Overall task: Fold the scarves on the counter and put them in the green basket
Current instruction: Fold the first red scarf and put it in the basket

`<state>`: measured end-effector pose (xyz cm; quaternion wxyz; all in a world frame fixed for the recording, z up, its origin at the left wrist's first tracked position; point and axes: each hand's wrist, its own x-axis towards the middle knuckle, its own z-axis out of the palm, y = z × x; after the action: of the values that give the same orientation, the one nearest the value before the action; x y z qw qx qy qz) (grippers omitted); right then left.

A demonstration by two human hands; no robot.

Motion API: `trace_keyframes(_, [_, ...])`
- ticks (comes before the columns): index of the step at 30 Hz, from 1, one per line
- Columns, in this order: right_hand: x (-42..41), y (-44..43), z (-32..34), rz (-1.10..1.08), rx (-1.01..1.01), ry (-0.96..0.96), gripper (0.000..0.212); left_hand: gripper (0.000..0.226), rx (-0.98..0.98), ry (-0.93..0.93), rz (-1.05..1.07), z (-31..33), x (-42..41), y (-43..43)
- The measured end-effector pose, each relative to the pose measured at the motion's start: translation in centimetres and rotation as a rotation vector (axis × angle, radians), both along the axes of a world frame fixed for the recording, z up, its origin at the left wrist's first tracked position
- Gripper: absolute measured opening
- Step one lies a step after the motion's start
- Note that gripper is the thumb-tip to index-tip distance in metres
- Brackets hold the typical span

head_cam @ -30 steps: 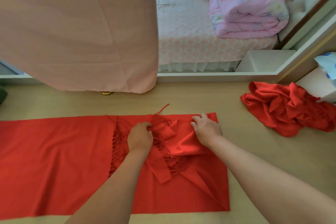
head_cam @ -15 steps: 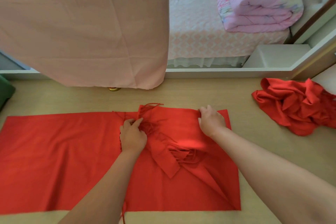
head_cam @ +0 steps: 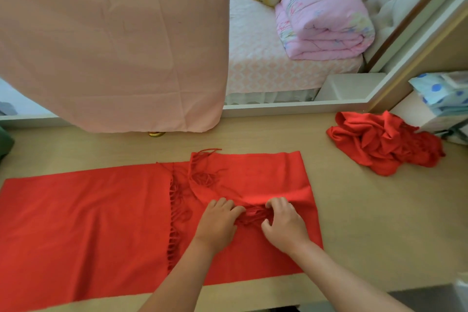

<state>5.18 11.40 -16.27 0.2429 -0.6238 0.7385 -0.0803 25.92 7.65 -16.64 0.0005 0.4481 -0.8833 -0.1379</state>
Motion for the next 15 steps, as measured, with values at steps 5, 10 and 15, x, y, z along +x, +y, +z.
trace_keyframes(5, [1.2,1.5,0.3,-0.085,0.157,-0.081,0.065,0.012,-0.138,0.122,0.01,0.3,2.8,0.2])
trace_keyframes(10, [1.6,2.2,2.0,0.04,0.175,0.158,0.029,0.017,-0.064,0.29,0.129,1.8,6.8,1.8])
trace_keyframes(15, [1.2,4.4,2.1,0.192,-0.104,0.189,0.027,0.016,-0.064,0.33,0.195,2.2,10.4,4.9])
